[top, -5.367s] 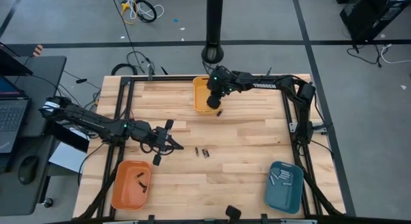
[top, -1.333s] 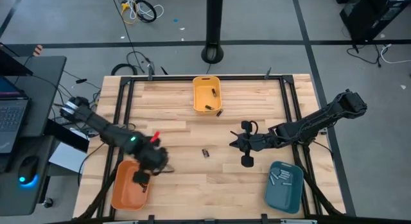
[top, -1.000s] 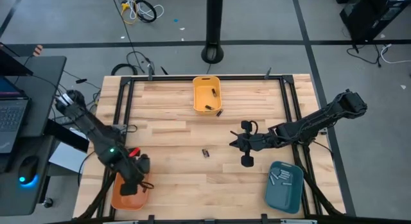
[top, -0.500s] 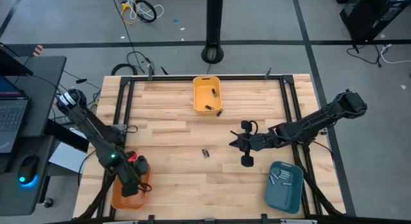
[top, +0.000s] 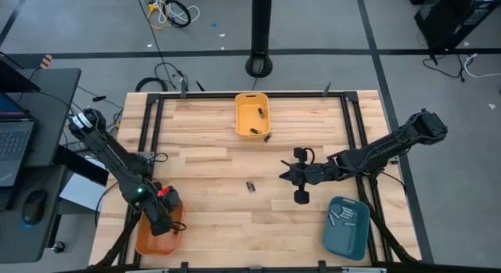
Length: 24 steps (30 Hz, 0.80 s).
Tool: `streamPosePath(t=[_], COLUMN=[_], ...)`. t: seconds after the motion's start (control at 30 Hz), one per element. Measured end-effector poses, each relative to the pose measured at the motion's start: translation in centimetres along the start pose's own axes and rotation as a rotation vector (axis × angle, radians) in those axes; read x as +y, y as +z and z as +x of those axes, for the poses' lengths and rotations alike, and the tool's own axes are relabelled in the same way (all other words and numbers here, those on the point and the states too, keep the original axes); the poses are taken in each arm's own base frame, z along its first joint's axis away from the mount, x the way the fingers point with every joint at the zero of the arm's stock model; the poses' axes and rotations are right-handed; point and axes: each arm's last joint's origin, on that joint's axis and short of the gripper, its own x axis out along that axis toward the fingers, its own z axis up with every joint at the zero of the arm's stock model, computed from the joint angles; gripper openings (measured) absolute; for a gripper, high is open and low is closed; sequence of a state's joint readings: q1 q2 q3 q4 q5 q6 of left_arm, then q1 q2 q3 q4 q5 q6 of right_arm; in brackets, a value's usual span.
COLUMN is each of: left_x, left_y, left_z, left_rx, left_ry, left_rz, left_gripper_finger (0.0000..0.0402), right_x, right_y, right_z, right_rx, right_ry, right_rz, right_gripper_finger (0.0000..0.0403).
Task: Sort batteries
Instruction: Put the small black battery into the orange bin
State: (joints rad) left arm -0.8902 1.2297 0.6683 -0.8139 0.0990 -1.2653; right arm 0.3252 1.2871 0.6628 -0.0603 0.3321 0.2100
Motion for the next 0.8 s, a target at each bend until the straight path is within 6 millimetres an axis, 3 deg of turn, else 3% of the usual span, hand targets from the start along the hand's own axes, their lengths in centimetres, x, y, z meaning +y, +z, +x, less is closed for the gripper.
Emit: streamPosePath(t=[0.17, 0.4, 0.63, 0.8], left_x=[-1.5, -2.7, -0.8, 1.4], left_y=[0.3, 2.0, 7.0, 12.1], left_z=[-1.7, -7.3, -8.6, -9.0], left_rx=[-0.013, -0.223, -0.362, -0.482], left_ry=[-0.064, 0.026, 0.054, -0.017], left_rz=[0.065, 0.222, 0.399, 0.54], left_gripper_finger=[0.0116, 0.0021, 0.0005, 0.0004], right_x=[0.1, 0.2, 0.5, 0.8], right_y=[0.3, 1.2, 1.0, 0.4], right_z=[0.0, -0.1, 0.7, 2.2], right_rx=[-0.028, -0.115, -0.11, -0.086], right_ry=[0.006, 0.024, 0.025, 0.02], right_rz=[0.01, 0.037, 0.062, 0.056], right_gripper_finger=[0.0013, 0.002, 0.0014, 0.0022])
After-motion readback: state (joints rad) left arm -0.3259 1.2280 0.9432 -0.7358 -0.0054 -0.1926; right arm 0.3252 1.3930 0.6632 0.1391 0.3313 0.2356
